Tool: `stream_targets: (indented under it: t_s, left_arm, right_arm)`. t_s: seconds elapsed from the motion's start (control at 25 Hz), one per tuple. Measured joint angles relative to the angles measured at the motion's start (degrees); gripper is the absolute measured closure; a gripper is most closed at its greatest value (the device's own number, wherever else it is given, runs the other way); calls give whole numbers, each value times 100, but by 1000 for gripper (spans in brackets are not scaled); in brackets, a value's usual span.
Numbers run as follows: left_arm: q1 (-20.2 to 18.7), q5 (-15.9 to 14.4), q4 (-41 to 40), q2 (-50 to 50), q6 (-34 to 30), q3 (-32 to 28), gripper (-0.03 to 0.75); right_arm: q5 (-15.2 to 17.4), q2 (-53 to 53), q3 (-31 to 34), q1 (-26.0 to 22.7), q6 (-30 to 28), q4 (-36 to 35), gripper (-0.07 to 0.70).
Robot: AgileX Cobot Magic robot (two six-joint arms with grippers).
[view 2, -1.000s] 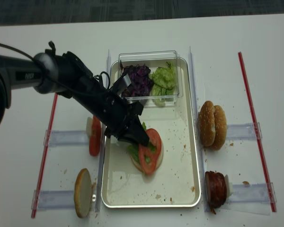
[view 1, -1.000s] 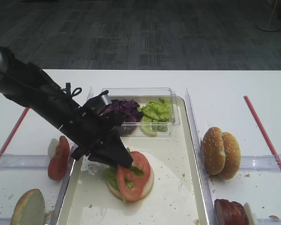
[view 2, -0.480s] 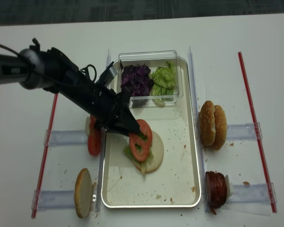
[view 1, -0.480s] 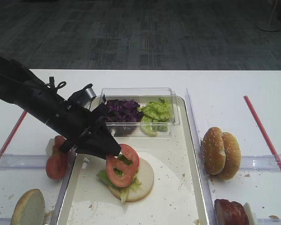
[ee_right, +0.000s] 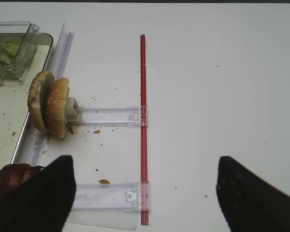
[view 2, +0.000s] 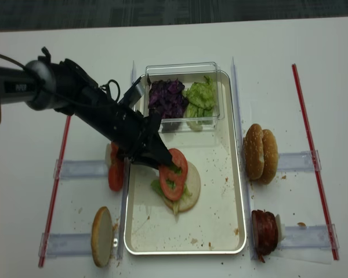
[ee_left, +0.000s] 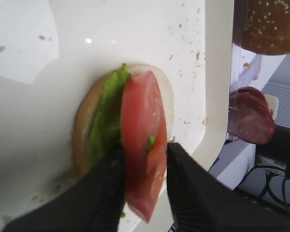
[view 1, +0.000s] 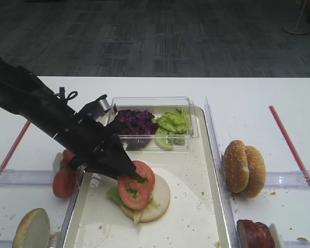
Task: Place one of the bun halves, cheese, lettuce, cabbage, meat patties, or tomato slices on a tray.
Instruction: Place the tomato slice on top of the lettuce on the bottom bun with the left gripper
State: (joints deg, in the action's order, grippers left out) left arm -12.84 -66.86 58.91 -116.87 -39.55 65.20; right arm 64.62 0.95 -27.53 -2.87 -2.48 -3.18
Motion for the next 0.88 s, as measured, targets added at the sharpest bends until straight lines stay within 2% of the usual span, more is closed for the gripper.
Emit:
stream_targets:
  t_s: [0.64, 0.84, 0.88]
  left_arm:
    - [-134, 90, -223, 10, -8, 10, 519]
    - [-306, 147, -249, 23, -70, 20, 519]
    - [-384, 64, -116, 23, -124, 20, 518]
  right_arm:
    - [0, 0, 0, 0, 0, 0, 18]
    - [0, 0, 0, 0, 0, 0, 18]
    - [0, 0, 0, 0, 0, 0, 18]
